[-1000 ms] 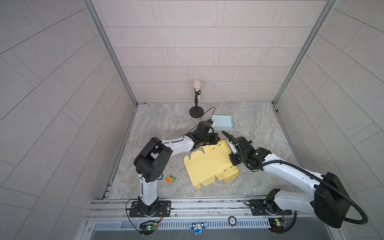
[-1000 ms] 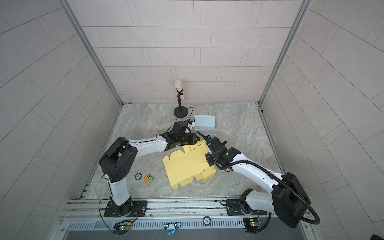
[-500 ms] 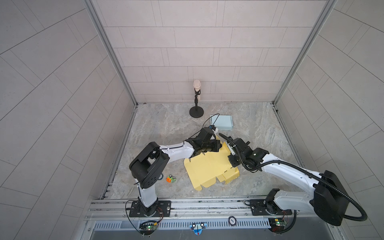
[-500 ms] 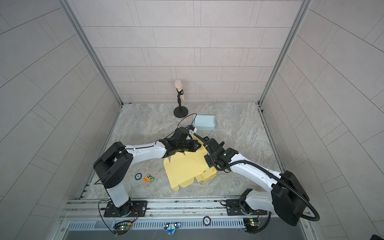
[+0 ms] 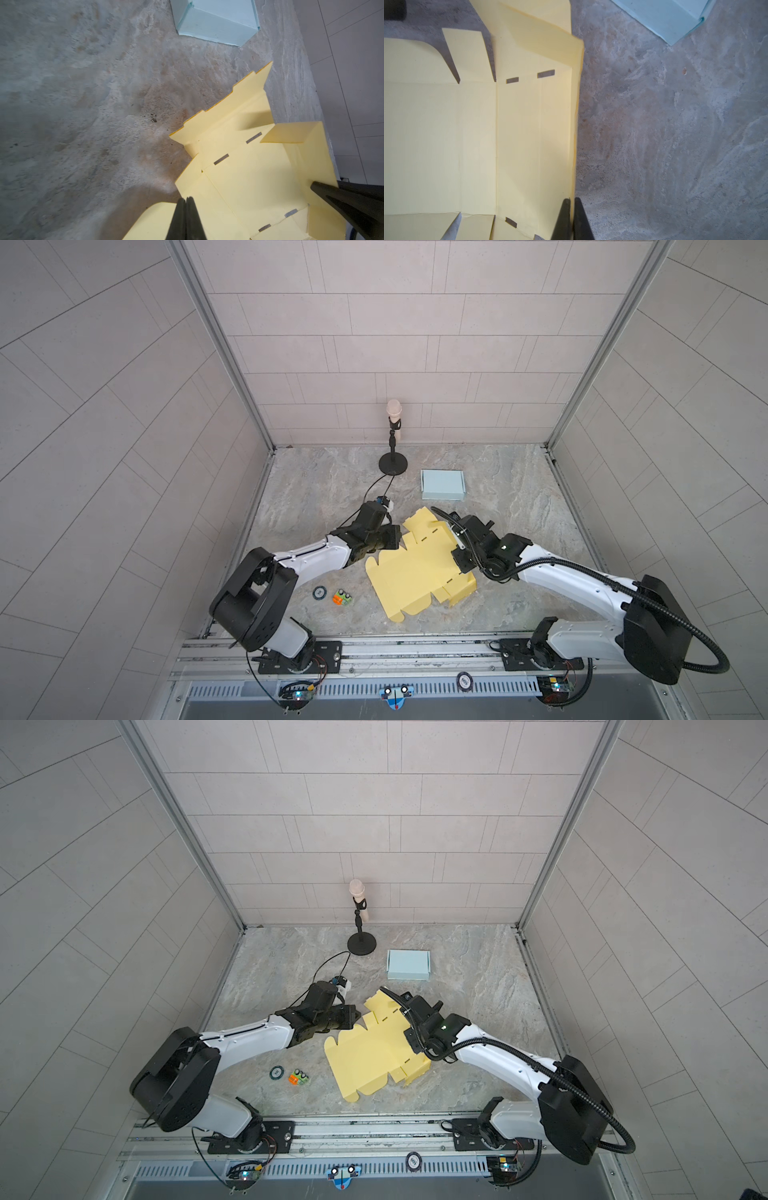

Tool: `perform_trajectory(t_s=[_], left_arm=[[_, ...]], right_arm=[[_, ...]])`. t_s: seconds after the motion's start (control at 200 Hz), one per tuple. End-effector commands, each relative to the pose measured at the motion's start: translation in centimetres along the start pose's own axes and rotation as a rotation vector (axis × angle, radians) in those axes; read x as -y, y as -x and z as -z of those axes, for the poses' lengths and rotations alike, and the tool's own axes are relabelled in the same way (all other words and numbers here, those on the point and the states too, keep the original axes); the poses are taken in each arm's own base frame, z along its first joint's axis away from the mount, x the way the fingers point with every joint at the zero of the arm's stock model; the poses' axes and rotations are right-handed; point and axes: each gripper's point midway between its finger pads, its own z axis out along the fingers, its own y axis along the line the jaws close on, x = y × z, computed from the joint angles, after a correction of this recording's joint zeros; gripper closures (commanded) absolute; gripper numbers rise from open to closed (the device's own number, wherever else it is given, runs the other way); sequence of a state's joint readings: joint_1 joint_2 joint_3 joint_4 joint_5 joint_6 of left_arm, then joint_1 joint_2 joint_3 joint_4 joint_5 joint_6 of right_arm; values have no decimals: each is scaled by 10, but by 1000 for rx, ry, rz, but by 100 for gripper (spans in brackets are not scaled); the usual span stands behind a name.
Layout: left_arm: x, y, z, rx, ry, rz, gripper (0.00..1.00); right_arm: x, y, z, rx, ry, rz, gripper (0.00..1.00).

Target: Fold the paper box

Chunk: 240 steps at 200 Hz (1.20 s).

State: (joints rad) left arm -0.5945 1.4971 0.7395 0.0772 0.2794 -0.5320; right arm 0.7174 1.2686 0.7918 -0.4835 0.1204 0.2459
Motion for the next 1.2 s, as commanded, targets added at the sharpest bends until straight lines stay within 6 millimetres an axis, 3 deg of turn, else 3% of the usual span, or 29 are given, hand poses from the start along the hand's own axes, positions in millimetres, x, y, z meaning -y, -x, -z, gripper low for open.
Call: perform_trajectory(t_s=[0.0,0.185,0.395,0.876,1.196], left_arm=[[-25,-3,5,2,106,-45,97],[-31,-3,-8,-11,122,-44,97],[-25,-7,-21,-31,80,-57,96],[5,-14,-26,-50,-23,-71,94],[33,-34,-29,-74,-100,-60,94]], right_arm=[[2,1,1,-8,-24,18,100],[-2,3,3,-8,-27,28,100],[-4,6,4,-6,-28,36,100],[-10,12,2,-11,-26,54,100],[-7,14,5,-17,-85,115,100]])
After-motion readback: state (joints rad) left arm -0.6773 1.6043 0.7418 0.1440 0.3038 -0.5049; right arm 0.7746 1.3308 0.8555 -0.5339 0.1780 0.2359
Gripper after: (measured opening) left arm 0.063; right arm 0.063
